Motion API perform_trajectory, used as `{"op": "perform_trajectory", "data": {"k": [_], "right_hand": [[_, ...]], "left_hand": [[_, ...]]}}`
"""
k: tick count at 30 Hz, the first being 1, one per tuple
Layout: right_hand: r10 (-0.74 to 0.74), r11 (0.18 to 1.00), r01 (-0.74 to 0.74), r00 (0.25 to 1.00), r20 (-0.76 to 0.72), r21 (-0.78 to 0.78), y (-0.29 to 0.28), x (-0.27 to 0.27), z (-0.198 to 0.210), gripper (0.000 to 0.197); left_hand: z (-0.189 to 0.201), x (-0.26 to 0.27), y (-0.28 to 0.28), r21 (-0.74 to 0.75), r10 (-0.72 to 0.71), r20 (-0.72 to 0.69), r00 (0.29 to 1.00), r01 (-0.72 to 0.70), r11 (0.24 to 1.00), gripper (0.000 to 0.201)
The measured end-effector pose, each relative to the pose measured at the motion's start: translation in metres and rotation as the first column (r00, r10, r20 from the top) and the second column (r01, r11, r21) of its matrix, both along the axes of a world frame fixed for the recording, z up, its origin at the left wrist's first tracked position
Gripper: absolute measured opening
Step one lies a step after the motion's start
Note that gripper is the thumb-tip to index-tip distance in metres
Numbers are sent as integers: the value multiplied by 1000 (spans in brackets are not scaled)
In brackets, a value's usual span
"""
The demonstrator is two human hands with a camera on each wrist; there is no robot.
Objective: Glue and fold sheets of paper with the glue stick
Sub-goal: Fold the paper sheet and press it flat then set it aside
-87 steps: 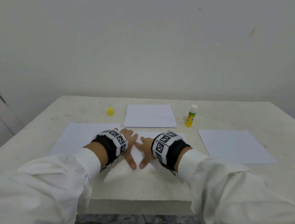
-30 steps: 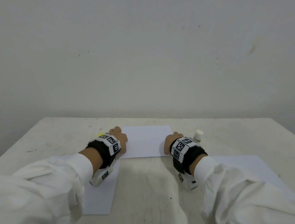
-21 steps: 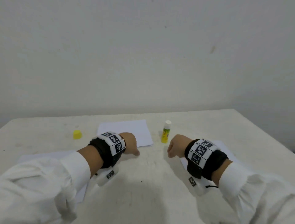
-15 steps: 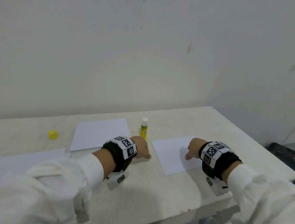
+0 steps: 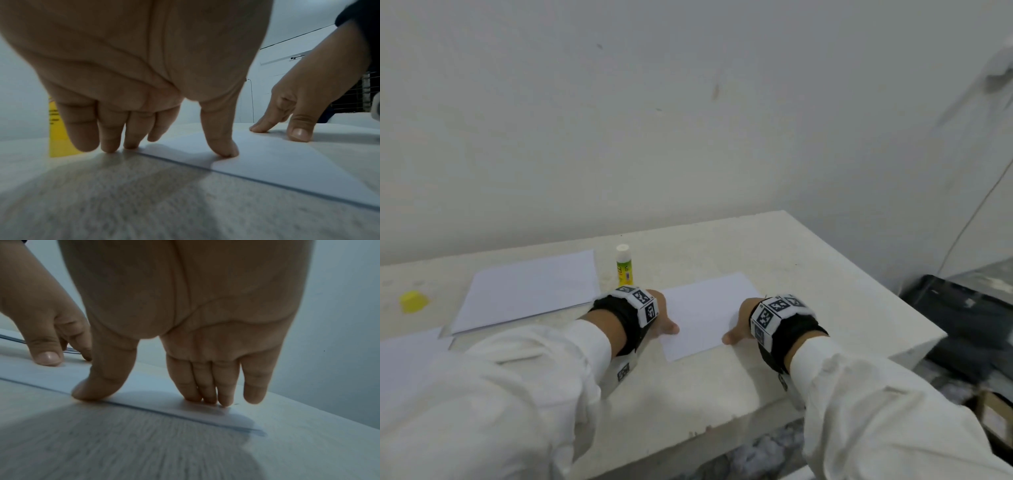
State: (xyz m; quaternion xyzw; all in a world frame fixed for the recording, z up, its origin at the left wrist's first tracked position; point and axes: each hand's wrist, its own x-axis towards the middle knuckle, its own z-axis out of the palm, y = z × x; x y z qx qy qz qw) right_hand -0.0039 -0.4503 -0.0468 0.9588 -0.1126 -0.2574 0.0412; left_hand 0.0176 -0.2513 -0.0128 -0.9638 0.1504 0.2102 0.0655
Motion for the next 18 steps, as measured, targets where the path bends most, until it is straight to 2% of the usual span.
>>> {"op": "perform_trajectory", "data": {"k": [5, 9, 14, 18], "right_hand": [[32, 999, -32, 999, -14, -19, 0, 8, -12, 70], [64, 998, -64, 998, -13, -21, 0, 7, -11, 61], [111, 993, -114, 992, -67, -42, 1, 13, -18, 74], [113, 993, -114, 993, -25, -28, -1, 11, -16, 73]], "left_hand": [[3, 5, -4, 2, 19, -36, 999, -19, 1000, 72], [4, 7, -6, 11, 14, -63, 998, -13, 1000, 51], [7, 5, -9, 32, 0, -45, 999, 2, 999, 47], [9, 2, -9, 26, 2, -54, 999, -1, 1000, 47]]}}
